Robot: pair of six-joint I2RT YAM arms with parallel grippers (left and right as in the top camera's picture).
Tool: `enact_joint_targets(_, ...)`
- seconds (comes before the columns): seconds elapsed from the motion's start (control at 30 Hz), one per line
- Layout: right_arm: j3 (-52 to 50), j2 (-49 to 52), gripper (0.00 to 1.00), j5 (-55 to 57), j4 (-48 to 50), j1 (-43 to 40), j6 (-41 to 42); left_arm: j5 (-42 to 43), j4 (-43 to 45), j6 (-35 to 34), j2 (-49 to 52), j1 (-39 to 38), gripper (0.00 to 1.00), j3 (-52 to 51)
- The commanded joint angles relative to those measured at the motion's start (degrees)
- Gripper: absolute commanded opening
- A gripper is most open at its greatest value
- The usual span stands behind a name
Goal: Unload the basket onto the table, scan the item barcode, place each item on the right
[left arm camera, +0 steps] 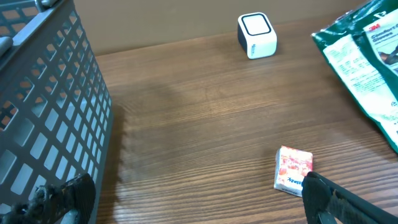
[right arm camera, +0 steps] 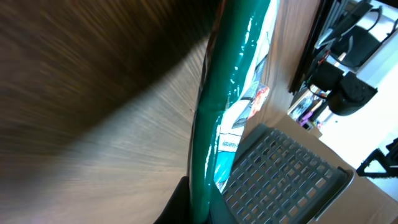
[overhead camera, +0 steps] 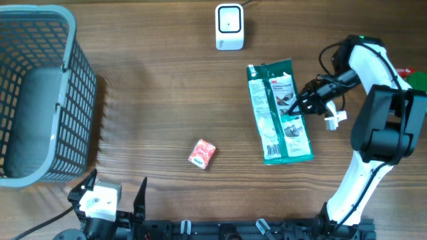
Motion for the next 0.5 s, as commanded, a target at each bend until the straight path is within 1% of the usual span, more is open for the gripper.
enact_joint_targets(0.0,-0.15,0.48,0.05,4.24,-0.28,-2.86,-1.99,0.68,0.13,-0.15,-0.09,-0.26,1.0,-0.04)
enact_joint_targets(0.03,-0.15,0.48,0.05,6.86,0.24,-3.65,-3.52,0.68,0.13,-0.15,-0.09,-0.26,1.0,-0.04)
enact_joint_targets(0.13,-0.15,0.48,0.05,9.6,0.28,-5.33,-5.6,0.68,0.13,-0.15,-0.09,-0.26,1.0,-0.04)
enact_joint_targets(0.33,-0.15,0.48,0.05,9.33,-1.36,-8.31,-10.01,0.68,0.13,-0.15,-0.09,-0.26,1.0,-0.04)
enact_joint_targets(0.37,-0.15,0.48,0.04,8.9,-1.01,-8.44,-11.67,0.68,0.13,-0.15,-0.09,-0.26,1.0,-0.04)
enact_joint_targets(0.47,-0.13,0.48,0.04,3.48,1.51,-8.83,-23.28,0.68,0.13,-0.15,-0.09,-0.26,1.0,-0.04)
